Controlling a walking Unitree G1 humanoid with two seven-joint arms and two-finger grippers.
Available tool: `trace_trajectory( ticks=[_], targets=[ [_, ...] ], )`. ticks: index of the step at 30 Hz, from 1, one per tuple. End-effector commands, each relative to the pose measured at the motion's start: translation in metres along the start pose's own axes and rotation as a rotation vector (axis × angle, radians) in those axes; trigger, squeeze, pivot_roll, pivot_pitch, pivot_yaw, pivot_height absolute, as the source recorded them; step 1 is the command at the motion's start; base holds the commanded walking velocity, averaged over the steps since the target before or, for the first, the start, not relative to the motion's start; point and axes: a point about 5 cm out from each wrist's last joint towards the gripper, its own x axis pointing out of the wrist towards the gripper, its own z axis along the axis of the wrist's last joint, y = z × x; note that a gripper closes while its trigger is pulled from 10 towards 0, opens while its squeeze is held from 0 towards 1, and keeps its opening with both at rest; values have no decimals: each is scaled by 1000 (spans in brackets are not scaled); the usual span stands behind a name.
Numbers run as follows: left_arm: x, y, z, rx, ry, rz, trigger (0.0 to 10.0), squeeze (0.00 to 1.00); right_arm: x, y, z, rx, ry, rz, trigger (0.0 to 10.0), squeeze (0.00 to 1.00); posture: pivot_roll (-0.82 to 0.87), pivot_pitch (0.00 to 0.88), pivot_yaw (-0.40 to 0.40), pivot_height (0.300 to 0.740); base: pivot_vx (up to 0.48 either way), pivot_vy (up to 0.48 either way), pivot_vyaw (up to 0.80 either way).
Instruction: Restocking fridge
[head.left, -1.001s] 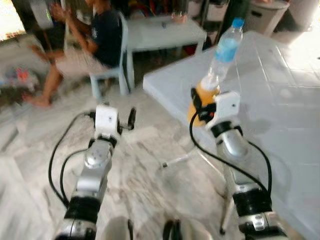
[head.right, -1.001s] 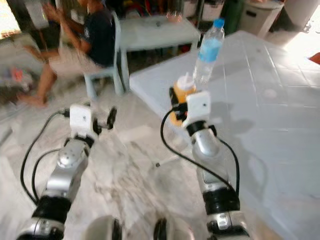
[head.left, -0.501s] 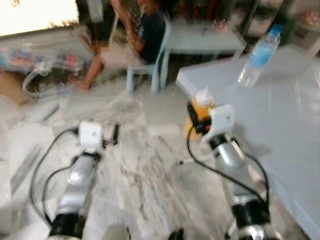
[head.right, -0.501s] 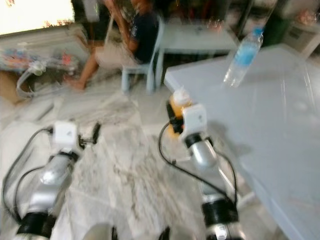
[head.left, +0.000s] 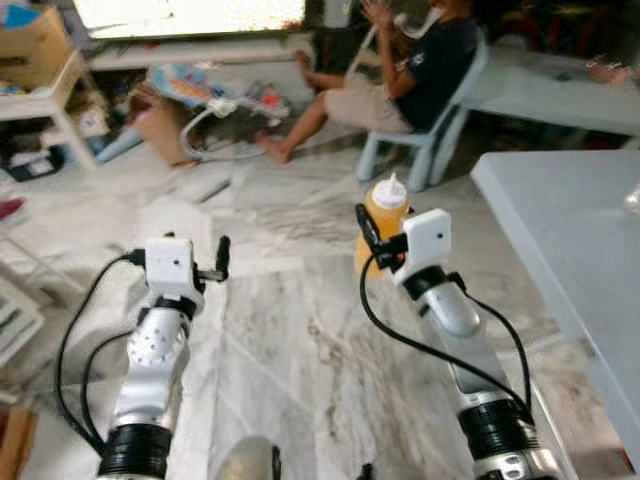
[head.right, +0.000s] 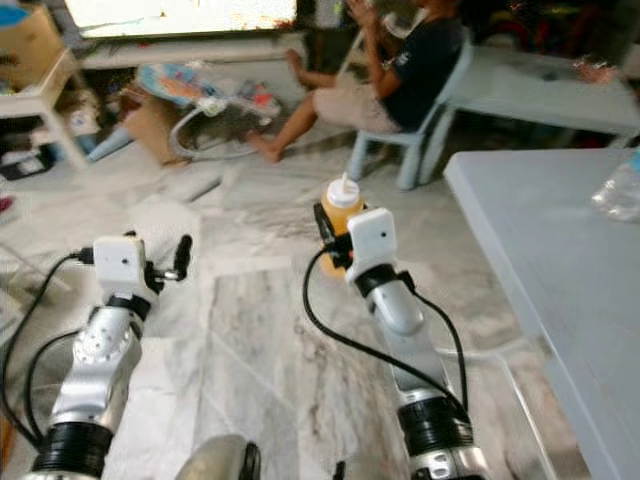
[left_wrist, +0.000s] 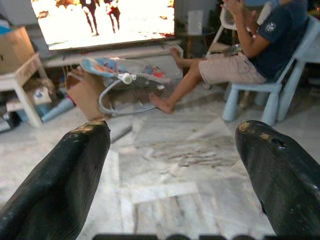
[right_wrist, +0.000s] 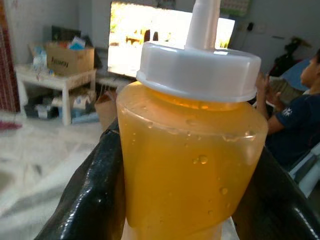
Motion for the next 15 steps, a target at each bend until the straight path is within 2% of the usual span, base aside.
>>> trace_trajectory(
  ticks=[1,7,15],
  targets=[
    [-1,8,1,14,5,17,10000,0,5,3,9,3,-43,5,10000,0,-39,19,-18,740,0,0,800],
    [1,7,4,18,-13,11,10000,0,8,3,10,10,-51,10,10000,0,-35,19,-16,740,0,369,800],
    [1,8,5,18,-14,17,10000,0,7,5,10,9,-47,13,10000,0,-34,25,-16,740,0,0,800]
  ],
)
